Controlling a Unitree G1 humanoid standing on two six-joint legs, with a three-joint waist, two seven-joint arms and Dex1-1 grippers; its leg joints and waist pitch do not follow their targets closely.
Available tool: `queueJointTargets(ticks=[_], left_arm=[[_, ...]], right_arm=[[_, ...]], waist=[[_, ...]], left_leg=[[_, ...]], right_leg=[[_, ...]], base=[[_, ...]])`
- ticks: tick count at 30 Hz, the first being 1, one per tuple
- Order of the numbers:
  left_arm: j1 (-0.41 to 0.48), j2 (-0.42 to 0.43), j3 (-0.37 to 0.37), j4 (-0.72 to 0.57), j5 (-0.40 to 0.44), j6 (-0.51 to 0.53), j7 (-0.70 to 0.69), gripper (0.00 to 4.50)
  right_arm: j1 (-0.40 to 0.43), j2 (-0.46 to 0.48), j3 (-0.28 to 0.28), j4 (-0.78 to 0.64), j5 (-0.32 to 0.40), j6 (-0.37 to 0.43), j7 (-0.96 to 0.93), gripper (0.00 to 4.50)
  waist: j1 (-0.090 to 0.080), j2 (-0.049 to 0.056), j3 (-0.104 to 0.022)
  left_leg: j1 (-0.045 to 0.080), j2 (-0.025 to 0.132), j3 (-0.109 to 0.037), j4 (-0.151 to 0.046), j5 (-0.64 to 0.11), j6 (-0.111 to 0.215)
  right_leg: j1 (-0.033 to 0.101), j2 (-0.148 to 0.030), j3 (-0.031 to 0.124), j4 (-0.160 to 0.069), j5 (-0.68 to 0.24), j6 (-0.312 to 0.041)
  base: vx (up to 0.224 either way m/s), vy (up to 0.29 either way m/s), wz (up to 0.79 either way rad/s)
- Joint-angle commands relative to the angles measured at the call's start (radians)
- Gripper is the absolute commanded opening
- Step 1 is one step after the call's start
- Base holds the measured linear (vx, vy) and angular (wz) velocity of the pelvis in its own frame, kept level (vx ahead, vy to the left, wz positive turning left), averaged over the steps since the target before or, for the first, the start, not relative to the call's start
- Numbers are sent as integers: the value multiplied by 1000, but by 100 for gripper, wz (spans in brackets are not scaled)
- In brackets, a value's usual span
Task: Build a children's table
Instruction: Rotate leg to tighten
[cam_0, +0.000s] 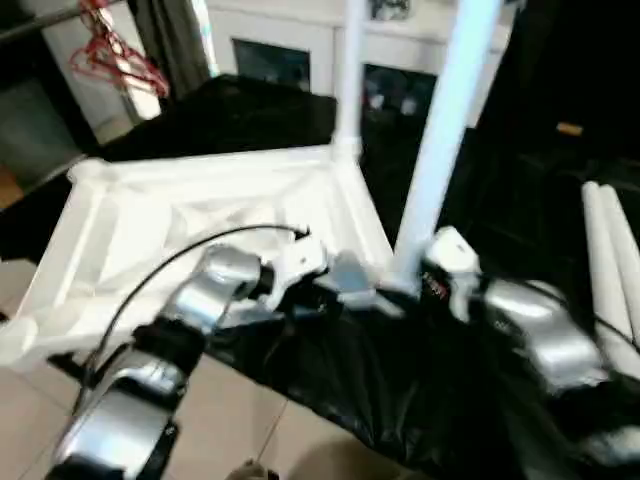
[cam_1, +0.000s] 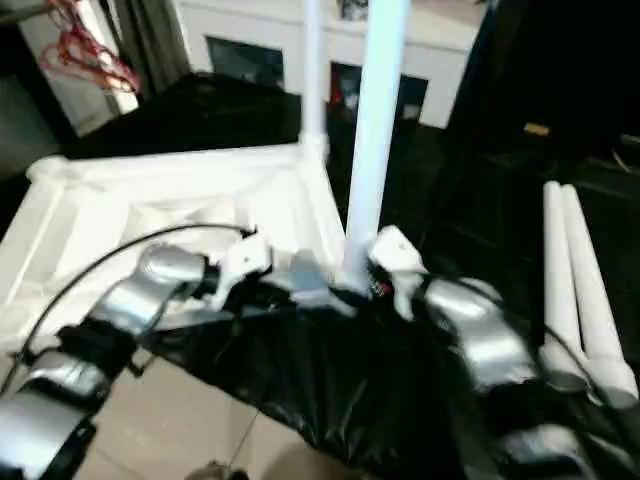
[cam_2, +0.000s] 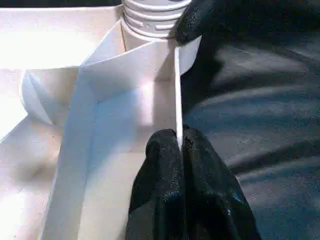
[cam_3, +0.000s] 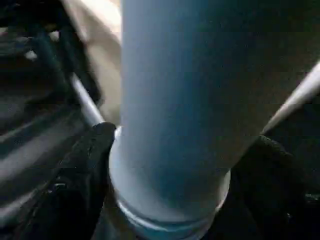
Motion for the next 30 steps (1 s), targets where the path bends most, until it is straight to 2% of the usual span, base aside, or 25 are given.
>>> queueJointTargets(ticks=[1,6,7,11,13,18,22,26,27,28,29,30], left_arm=[[2,-3,-10,-57,-54,-23,-63,0],[21,25,-21,-104,-58,4,-121,0],[23,29,-23,-109,-58,6,-125,0],[28,40,-25,-120,-58,14,-134,0],[31,40,-24,-123,-57,15,-136,0],[42,44,-26,-140,-60,28,-137,0],[46,45,-26,-147,-63,34,-131,0],[32,9,-3,-102,-36,79,-11,0],[32,9,-3,-102,-36,79,-11,0],[20,-11,7,-77,-25,90,46,0],[20,-11,7,-77,-25,90,46,0],[19,-13,8,-74,-23,91,52,0]], right_arm=[[5,-13,6,-42,17,16,40,382],[23,-38,22,-74,24,33,94,382],[26,-41,24,-80,25,35,98,353],[40,-50,36,-103,36,48,123,334],[43,-50,36,-109,37,52,129,302],[50,-45,39,-128,42,67,138,278],[56,-41,42,-136,47,73,132,275],[58,18,9,-86,35,88,21,275],[58,18,9,-86,35,88,21,275],[49,45,-3,-50,17,91,-45,275],[49,45,-3,-50,17,91,-45,275],[47,49,-5,-46,15,91,-54,275]], waist=[[2,-13,-72],[8,-13,-73],[8,-12,-74],[8,-14,-74],[8,-15,-74],[9,-15,-76],[9,-15,-76],[7,-19,-75],[5,-18,-73],[5,-19,-74],[3,-23,-72],[4,-21,-72]], left_leg=[[15,46,-13,-65,-190,84],[17,48,-13,-66,-185,73],[15,48,-14,-66,-181,72],[14,46,-14,-65,-177,72],[13,45,-14,-64,-171,73],[12,46,-14,-63,-160,74],[12,45,-14,-63,-162,73],[12,44,-14,-63,-162,68],[13,42,-15,-63,-172,61],[13,41,-15,-63,-175,59],[14,41,-14,-63,-176,55],[14,40,-15,-64,-183,50]], right_leg=[[52,-75,46,-73,-200,-234],[48,-74,48,-73,-198,-231],[50,-74,48,-71,-193,-231],[51,-75,47,-70,-189,-230],[51,-75,47,-70,-187,-228],[53,-75,47,-67,-176,-229],[52,-75,46,-68,-183,-226],[50,-75,46,-68,-188,-226],[50,-76,45,-73,-211,-223],[52,-76,45,-74,-222,-218],[48,-75,46,-75,-237,-213],[51,-77,45,-78,-260,-204]], base=[[0,0,0],[0,0,0],[0,0,0],[0,0,0],[0,0,0],[0,0,0],[0,0,0],[0,0,0],[0,0,0],[0,0,0],[0,0,0],[0,0,0]])
